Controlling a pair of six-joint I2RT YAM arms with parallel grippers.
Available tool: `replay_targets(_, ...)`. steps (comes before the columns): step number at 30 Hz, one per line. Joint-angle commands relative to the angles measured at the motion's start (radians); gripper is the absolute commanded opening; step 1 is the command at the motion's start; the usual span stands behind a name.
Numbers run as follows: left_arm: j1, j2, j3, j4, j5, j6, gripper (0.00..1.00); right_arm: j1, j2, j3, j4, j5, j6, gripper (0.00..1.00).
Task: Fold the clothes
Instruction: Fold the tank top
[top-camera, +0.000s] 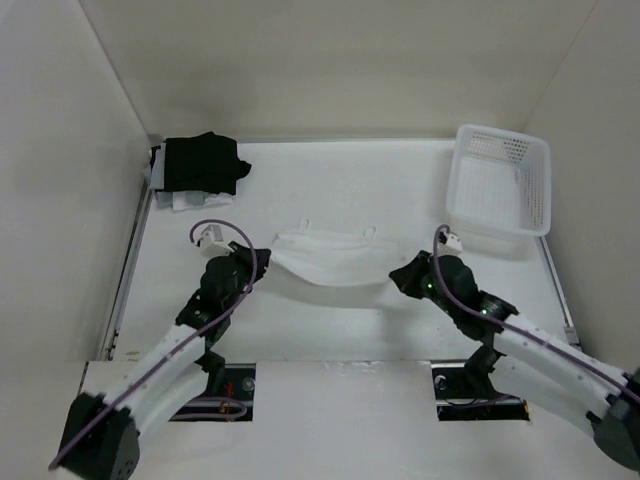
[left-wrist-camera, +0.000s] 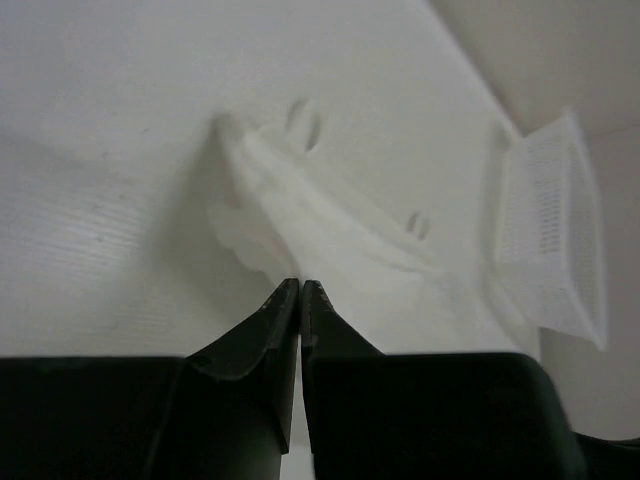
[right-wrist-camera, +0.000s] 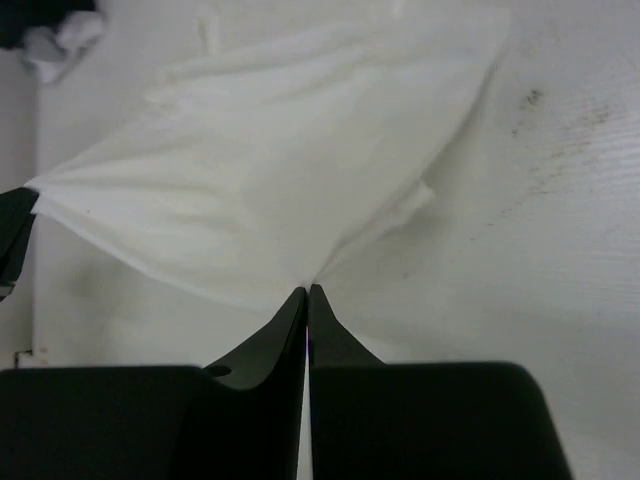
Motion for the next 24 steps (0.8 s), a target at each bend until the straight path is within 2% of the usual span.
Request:
replay_targets(1, -0.040, -0.246, 0.116, -0.234, -0.068, 0.056, 0.01, 0.074, -0.201, 0.114, -0.244, 0.112, -0.040, 0.03)
replay_targets(4, -0.085, -0.412, 0.226, -0.415, -0.139, 0.093, 0.01, 0.143, -0.327, 0.234, -0.435, 0.164, -0.043, 0.03)
replay_targets(7, -0.125, -0.490, 0.320, -0.519, -0.180, 0.110, 0.01, 0.219, -0.378, 0.356, -0.544, 0.196, -0.041, 0.03)
replay_targets(11, -0.168, -0.507, 0.369, -0.578, -0.194, 0.100, 0.01, 0.279, -0.355, 0.433, -0.592, 0.204, -0.034, 0.04)
replay_targets(14, -0.180, -0.460, 0.337, -0.573, -0.196, 0.090, 0.01, 0.274, -0.301, 0.398, -0.553, 0.167, -0.035, 0.05)
replay_targets(16, -0.162, -0.391, 0.311, -0.547, -0.188, 0.084, 0.02, 0.200, -0.241, 0.346, -0.485, 0.111, -0.052, 0.05)
replay_targets(19, -0.123, -0.265, 0.267, -0.457, -0.164, 0.096, 0.02, 0.016, -0.120, 0.244, -0.296, -0.068, -0.090, 0.04)
replay_targets(22, -0.048, -0.080, 0.236, -0.290, -0.107, 0.118, 0.02, -0.178, 0.042, 0.188, -0.101, -0.208, -0.110, 0.04)
replay_targets(24, 0.018, 0.066, 0.237, -0.155, -0.059, 0.129, 0.02, -0.254, 0.147, 0.196, -0.011, -0.251, -0.112, 0.03)
